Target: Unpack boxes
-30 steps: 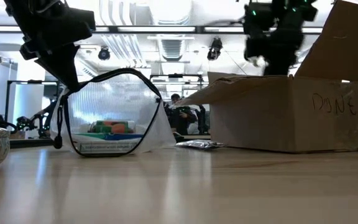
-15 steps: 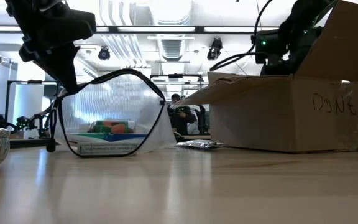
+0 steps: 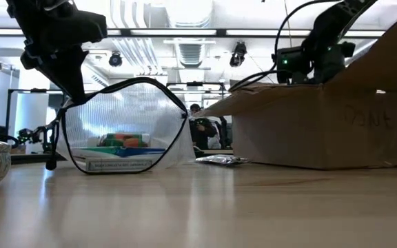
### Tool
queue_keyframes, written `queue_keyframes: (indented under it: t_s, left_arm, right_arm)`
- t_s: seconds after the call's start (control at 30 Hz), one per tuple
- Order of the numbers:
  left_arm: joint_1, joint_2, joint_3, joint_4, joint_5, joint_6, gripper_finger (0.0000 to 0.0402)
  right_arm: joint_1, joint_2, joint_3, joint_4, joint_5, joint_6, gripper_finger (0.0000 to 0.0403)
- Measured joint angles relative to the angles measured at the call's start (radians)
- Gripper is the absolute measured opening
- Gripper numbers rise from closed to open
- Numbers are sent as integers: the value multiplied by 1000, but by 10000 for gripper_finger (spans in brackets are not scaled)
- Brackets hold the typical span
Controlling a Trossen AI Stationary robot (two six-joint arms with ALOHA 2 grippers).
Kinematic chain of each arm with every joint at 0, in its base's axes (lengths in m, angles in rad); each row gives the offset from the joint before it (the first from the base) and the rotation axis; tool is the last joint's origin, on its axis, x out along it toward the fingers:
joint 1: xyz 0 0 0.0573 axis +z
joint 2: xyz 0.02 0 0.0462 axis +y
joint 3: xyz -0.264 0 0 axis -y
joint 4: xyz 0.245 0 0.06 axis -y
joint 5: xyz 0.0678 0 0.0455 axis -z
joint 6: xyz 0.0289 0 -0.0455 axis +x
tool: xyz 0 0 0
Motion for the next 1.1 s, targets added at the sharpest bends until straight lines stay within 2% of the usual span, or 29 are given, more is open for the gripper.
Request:
queue_keyframes:
  t_s: [0.3, 0.8, 0.97, 1.1]
  left_arm:
    - [0, 0, 0, 3, 20, 3, 0]
    - [0, 0, 0, 3, 27, 3, 0]
    - [0, 0, 0, 3, 28, 3, 0]
    - [0, 0, 0, 3, 29, 10, 0]
  right_arm:
    - [-39, 3, 0, 42, -16, 11, 129]
    - [-48, -4, 18, 45, -3, 39, 209]
    - [-48, 42, 11, 63, -20, 30, 214]
    - [-48, 76, 14, 83, -36, 33, 202]
